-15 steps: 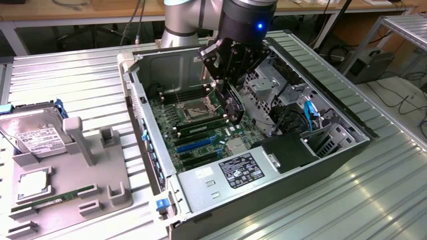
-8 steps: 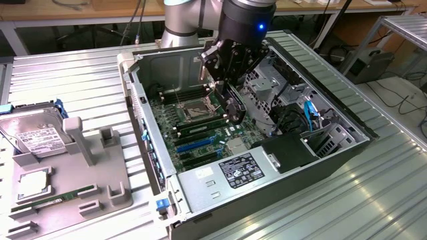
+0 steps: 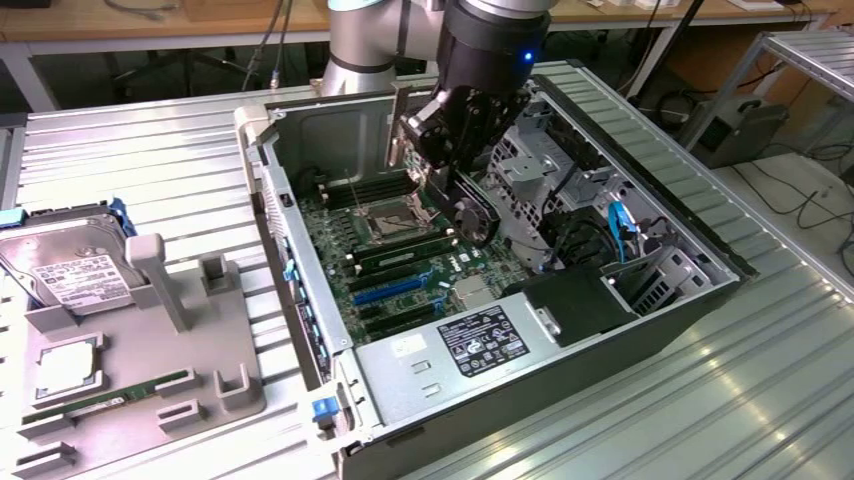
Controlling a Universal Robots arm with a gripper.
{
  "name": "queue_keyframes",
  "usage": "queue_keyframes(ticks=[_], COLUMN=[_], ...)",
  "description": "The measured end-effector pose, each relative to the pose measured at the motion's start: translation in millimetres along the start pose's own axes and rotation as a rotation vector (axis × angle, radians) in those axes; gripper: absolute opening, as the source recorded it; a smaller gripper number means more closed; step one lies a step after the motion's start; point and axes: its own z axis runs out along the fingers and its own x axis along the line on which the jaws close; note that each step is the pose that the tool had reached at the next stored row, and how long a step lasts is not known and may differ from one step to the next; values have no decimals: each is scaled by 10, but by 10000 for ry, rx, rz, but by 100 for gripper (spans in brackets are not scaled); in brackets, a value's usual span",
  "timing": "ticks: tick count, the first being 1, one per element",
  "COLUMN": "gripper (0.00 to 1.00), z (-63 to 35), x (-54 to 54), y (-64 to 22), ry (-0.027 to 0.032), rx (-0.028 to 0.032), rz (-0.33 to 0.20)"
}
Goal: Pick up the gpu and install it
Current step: 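Insert the gpu into the slot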
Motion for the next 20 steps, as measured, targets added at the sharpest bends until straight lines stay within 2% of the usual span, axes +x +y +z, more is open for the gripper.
queue_keyframes(ticks=[14, 15, 16, 20], gripper=[26, 26, 26, 26], z=[48, 52, 63, 73], x=[0, 0, 1, 1], y=[-1, -1, -2, -2], ry=[73, 79, 96, 120], rx=[-21, -22, -27, -34], rz=[-2611, -2827, -3433, -4284])
